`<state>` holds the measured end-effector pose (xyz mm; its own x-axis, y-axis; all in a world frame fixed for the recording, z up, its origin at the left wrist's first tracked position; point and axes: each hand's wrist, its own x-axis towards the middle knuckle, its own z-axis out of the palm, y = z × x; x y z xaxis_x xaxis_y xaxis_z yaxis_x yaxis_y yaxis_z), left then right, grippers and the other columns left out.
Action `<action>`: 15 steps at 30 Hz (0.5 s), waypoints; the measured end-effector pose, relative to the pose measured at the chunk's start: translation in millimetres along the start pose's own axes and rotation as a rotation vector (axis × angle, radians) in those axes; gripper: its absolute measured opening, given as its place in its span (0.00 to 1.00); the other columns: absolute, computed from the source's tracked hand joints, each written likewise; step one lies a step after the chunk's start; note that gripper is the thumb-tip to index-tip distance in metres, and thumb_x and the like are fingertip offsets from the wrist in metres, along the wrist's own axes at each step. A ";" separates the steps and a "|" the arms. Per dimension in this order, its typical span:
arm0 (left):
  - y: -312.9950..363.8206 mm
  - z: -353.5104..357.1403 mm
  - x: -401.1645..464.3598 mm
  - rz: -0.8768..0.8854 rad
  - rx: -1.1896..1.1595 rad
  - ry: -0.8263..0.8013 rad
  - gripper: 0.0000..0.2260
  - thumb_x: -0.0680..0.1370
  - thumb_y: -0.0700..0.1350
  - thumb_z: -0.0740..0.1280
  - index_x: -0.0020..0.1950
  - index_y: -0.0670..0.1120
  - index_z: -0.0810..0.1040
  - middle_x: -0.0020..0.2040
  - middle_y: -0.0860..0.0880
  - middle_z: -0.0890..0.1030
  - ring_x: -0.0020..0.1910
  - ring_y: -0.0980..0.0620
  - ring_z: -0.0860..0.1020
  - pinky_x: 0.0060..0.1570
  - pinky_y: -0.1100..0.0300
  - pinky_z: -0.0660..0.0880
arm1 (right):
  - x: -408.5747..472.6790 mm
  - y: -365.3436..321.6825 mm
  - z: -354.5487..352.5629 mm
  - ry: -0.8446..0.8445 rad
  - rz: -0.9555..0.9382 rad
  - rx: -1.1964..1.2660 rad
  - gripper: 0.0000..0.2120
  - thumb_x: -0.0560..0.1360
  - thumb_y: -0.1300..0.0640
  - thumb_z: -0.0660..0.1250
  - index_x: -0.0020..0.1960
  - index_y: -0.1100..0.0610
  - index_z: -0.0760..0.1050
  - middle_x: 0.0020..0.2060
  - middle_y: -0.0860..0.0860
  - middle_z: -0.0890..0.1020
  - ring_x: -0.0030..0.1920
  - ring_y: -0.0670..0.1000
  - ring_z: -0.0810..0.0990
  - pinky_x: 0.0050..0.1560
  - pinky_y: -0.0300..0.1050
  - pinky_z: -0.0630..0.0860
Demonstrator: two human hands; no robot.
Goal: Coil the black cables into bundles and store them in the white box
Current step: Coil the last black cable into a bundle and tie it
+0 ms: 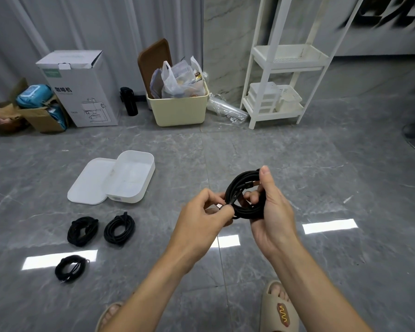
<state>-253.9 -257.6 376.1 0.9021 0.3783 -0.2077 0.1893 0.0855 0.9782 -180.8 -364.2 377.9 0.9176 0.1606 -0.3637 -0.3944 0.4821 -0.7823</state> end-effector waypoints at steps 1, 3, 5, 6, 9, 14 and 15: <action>-0.5 0.2 0.9 -0.007 -0.065 0.003 0.05 0.70 0.43 0.70 0.39 0.44 0.74 0.51 0.57 0.86 0.48 0.51 0.85 0.47 0.57 0.82 | 0.2 -0.7 -0.9 -0.017 0.011 -0.020 0.14 0.77 0.48 0.69 0.38 0.55 0.74 0.26 0.50 0.69 0.29 0.48 0.72 0.48 0.48 0.78; -0.5 -1.1 3.4 -0.018 -0.134 0.044 0.05 0.74 0.38 0.70 0.41 0.44 0.76 0.50 0.51 0.86 0.48 0.51 0.84 0.46 0.57 0.82 | 0.7 -2.0 -2.6 -0.056 0.052 -0.079 0.15 0.78 0.47 0.69 0.38 0.55 0.75 0.26 0.52 0.72 0.30 0.49 0.76 0.46 0.48 0.79; 0.1 -4.7 6.6 -0.013 -0.135 0.110 0.05 0.76 0.36 0.68 0.43 0.44 0.78 0.48 0.50 0.86 0.45 0.53 0.84 0.46 0.57 0.82 | 0.2 -3.2 -3.5 -0.103 0.116 -0.135 0.14 0.79 0.47 0.66 0.44 0.57 0.78 0.28 0.54 0.76 0.32 0.52 0.80 0.45 0.50 0.80; 0.5 -6.8 8.0 -0.007 -0.143 0.138 0.05 0.77 0.36 0.68 0.44 0.44 0.78 0.46 0.50 0.85 0.43 0.53 0.83 0.46 0.58 0.82 | -0.6 -3.6 -3.1 -0.130 0.153 -0.147 0.13 0.80 0.48 0.65 0.47 0.58 0.79 0.30 0.55 0.78 0.33 0.53 0.81 0.43 0.49 0.80; 2.3 -10.6 10.4 0.014 -0.164 0.160 0.04 0.79 0.39 0.65 0.49 0.46 0.80 0.43 0.51 0.85 0.42 0.55 0.83 0.48 0.61 0.79 | -4.8 -3.2 -0.4 -0.225 0.263 -0.135 0.14 0.80 0.52 0.63 0.49 0.60 0.84 0.38 0.57 0.82 0.39 0.54 0.85 0.40 0.47 0.82; 4.1 -6.5 10.8 0.005 -0.215 0.174 0.11 0.83 0.43 0.59 0.51 0.51 0.82 0.48 0.54 0.85 0.44 0.54 0.80 0.46 0.64 0.77 | -16.1 5.7 6.4 -0.345 0.288 -0.204 0.12 0.80 0.56 0.65 0.51 0.62 0.83 0.40 0.56 0.85 0.38 0.49 0.84 0.41 0.41 0.82; 4.1 -6.2 10.8 -0.008 -0.232 0.180 0.13 0.83 0.44 0.58 0.49 0.53 0.82 0.47 0.54 0.85 0.42 0.53 0.77 0.46 0.61 0.77 | -17.9 7.6 7.4 -0.339 0.263 -0.208 0.11 0.80 0.56 0.65 0.50 0.62 0.82 0.37 0.55 0.84 0.35 0.48 0.82 0.40 0.40 0.81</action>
<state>-245.7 -247.5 377.8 0.8137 0.5324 -0.2333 0.0838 0.2897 0.9534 -199.9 -357.0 382.2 0.7361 0.5427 -0.4045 -0.5853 0.2103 -0.7831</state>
